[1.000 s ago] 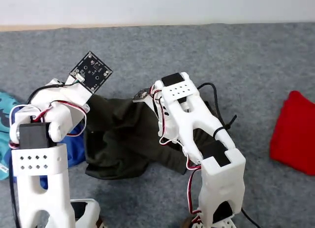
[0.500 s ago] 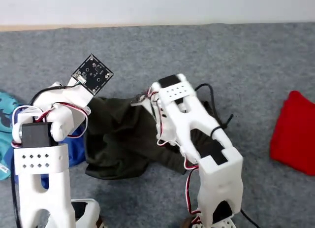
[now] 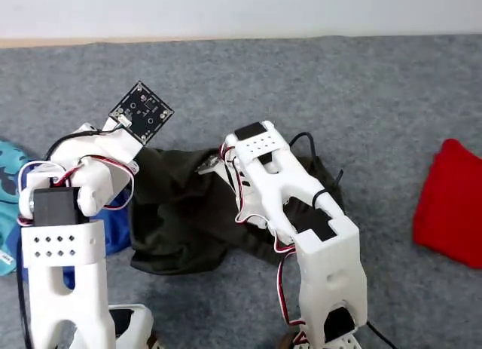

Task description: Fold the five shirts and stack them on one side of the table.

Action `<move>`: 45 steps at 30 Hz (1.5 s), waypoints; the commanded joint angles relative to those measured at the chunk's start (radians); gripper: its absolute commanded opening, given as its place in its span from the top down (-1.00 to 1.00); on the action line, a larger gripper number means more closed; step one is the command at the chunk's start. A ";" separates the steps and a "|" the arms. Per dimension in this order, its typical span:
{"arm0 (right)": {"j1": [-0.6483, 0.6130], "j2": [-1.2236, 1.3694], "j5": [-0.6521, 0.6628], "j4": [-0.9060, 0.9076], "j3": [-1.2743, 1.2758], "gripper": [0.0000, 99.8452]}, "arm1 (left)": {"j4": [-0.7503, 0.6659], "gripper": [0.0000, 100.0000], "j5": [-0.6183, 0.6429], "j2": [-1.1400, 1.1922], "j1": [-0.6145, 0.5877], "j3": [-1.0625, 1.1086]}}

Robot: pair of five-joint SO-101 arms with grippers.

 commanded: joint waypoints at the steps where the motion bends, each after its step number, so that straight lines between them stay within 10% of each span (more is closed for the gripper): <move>1: -0.008 -0.107 0.009 0.025 -0.044 0.95 | -0.021 0.99 -0.011 -0.006 0.002 -0.004; 29: 0.120 -0.633 0.052 0.025 -0.376 0.98 | -0.023 0.99 -0.012 -0.012 0.003 -0.010; 45: 0.142 -0.430 0.071 0.027 -0.253 0.98 | -0.037 0.99 -0.009 -0.014 -0.003 -0.010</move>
